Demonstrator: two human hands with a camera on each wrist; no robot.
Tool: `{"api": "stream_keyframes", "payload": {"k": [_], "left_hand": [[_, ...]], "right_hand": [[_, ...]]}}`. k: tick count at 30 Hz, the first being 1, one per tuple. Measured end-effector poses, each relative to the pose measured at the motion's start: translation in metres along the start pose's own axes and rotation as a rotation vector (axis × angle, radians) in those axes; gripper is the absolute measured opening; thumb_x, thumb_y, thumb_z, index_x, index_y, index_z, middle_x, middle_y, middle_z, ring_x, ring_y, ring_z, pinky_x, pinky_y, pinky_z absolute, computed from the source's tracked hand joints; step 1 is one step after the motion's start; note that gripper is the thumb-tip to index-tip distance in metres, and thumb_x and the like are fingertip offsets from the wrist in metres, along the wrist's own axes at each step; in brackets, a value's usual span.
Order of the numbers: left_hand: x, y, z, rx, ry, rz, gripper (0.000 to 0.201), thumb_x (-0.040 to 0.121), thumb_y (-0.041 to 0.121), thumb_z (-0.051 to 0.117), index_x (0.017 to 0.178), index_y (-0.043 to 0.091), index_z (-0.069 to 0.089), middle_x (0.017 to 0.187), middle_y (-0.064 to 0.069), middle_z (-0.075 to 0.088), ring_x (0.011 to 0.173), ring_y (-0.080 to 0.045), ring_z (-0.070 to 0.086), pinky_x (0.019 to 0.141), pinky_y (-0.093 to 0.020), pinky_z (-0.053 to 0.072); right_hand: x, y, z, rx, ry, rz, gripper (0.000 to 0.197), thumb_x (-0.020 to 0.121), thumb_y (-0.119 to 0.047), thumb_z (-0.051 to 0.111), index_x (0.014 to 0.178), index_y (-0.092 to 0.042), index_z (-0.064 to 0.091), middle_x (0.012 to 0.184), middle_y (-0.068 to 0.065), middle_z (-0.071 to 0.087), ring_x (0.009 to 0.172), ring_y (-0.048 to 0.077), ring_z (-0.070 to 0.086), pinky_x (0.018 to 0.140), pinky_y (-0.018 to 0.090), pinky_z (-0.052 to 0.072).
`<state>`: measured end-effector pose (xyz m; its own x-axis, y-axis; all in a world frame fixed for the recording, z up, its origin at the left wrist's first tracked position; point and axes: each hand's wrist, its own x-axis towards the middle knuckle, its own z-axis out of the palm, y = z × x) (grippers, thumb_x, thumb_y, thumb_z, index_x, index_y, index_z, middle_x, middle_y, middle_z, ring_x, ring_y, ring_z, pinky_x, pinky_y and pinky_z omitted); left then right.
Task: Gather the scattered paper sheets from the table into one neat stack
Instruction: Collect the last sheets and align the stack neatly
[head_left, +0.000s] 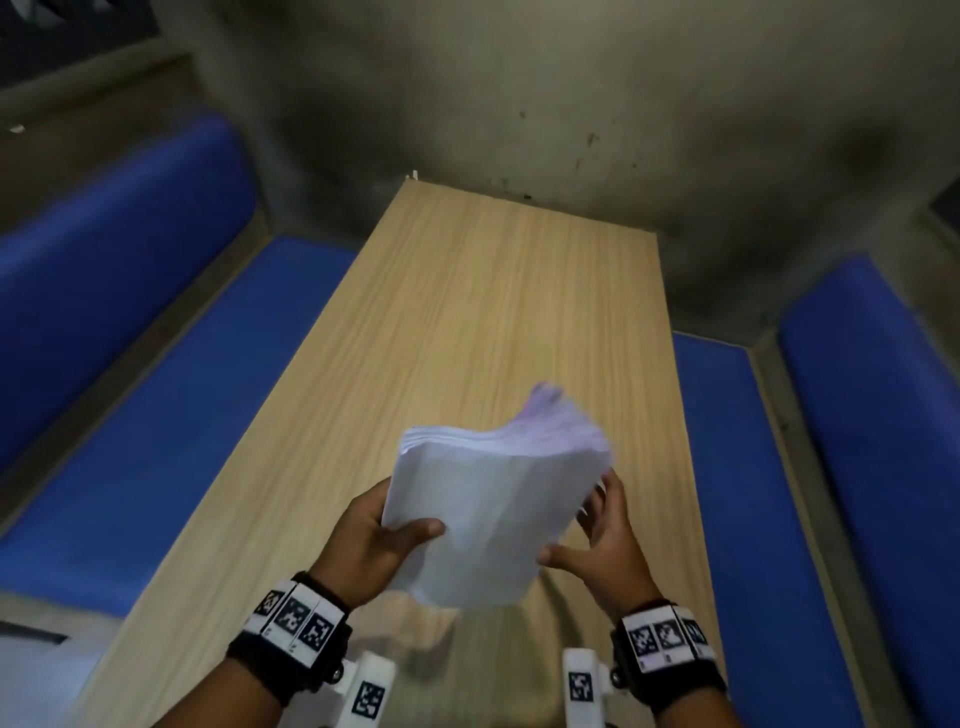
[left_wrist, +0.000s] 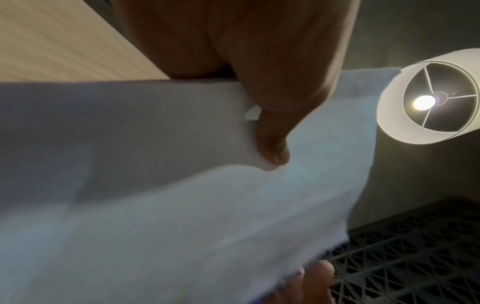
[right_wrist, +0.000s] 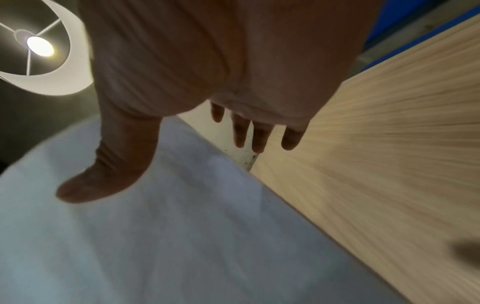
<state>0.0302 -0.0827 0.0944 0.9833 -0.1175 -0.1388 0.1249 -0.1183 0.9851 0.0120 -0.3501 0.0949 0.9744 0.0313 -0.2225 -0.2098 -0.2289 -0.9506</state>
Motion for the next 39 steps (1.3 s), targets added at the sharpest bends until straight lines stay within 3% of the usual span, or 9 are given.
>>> {"api": "stream_keyframes", "payload": {"k": [3,6,10,15,18,28,32,36,39], "left_hand": [[0.004,-0.001,-0.003,0.012,-0.044,0.006,0.044,0.079,0.018,0.083,0.088,0.060,0.070,0.093,0.021,0.077,0.085,0.001,0.072,0.067,-0.016,0.055],[0.009,-0.010,-0.005,0.014,-0.023,0.001,0.052,0.080,0.006,0.081,0.085,0.057,0.072,0.086,0.027,0.076,0.081,0.008,0.070,0.065,-0.011,0.052],[0.013,-0.030,-0.006,0.031,0.096,-0.011,0.045,0.068,0.012,0.092,0.099,0.033,0.067,0.090,0.033,0.073,0.083,0.011,0.067,0.066,-0.008,0.050],[0.012,-0.047,0.007,0.098,0.110,-0.014,0.044,0.059,0.029,0.091,0.095,0.021,0.067,0.092,0.025,0.072,0.080,0.002,0.069,0.064,-0.012,0.050],[0.014,-0.051,0.012,0.093,0.130,-0.041,0.043,0.063,0.019,0.095,0.099,0.018,0.073,0.089,0.021,0.076,0.084,0.005,0.071,0.068,-0.012,0.053],[0.006,-0.062,0.016,-0.001,0.038,-0.133,0.047,0.067,0.005,0.091,0.107,0.021,0.074,0.099,0.020,0.078,0.092,-0.001,0.073,0.069,-0.010,0.053],[0.005,-0.060,0.017,-0.008,0.042,-0.125,0.049,0.064,0.006,0.093,0.107,0.021,0.074,0.100,0.017,0.078,0.094,-0.003,0.073,0.071,-0.011,0.053],[0.006,-0.061,0.011,-0.034,0.099,-0.091,0.054,0.061,0.009,0.096,0.110,0.015,0.075,0.103,0.006,0.080,0.095,-0.006,0.074,0.076,-0.019,0.057],[0.004,-0.066,0.013,-0.030,0.094,-0.123,0.049,0.065,0.006,0.093,0.108,0.019,0.074,0.099,0.010,0.080,0.093,-0.007,0.074,0.072,-0.016,0.056]], "right_hand": [[-0.003,-0.024,0.013,-0.157,0.005,0.309,0.068,0.046,-0.003,0.090,0.107,-0.011,0.060,0.084,-0.006,0.065,0.075,0.012,0.067,0.069,0.021,0.054],[0.011,-0.008,0.007,0.031,0.124,0.033,0.075,0.054,-0.002,0.093,0.109,-0.046,0.066,0.097,-0.016,0.075,0.091,-0.001,0.069,0.076,0.028,0.056],[0.003,0.019,0.013,0.061,0.234,-0.110,0.048,0.074,0.010,0.078,0.078,-0.038,0.075,0.078,-0.014,0.076,0.071,0.000,0.070,0.063,0.026,0.055],[-0.005,0.049,0.038,0.070,0.239,0.005,0.035,0.072,-0.007,0.083,0.093,-0.031,0.067,0.088,-0.032,0.072,0.082,-0.012,0.067,0.071,0.007,0.049],[-0.006,0.051,0.043,0.068,0.291,0.034,0.030,0.069,-0.036,0.085,0.094,-0.037,0.068,0.095,-0.020,0.075,0.089,-0.005,0.068,0.075,0.010,0.051],[-0.015,0.059,0.039,0.067,0.279,0.035,0.044,0.077,-0.007,0.079,0.103,-0.038,0.061,0.095,-0.045,0.065,0.091,-0.020,0.061,0.073,-0.002,0.044],[-0.019,0.054,0.042,0.081,0.295,0.029,0.050,0.062,-0.054,0.081,0.105,-0.039,0.061,0.098,-0.040,0.067,0.092,-0.016,0.062,0.073,0.000,0.046],[-0.019,0.055,0.034,0.079,0.311,0.004,0.047,0.071,-0.005,0.084,0.107,-0.028,0.066,0.104,-0.024,0.071,0.091,-0.007,0.067,0.070,0.007,0.051],[-0.018,0.062,0.035,0.055,0.306,0.021,0.043,0.077,-0.004,0.079,0.105,-0.033,0.065,0.098,-0.030,0.071,0.090,-0.009,0.066,0.070,0.006,0.051]]}}
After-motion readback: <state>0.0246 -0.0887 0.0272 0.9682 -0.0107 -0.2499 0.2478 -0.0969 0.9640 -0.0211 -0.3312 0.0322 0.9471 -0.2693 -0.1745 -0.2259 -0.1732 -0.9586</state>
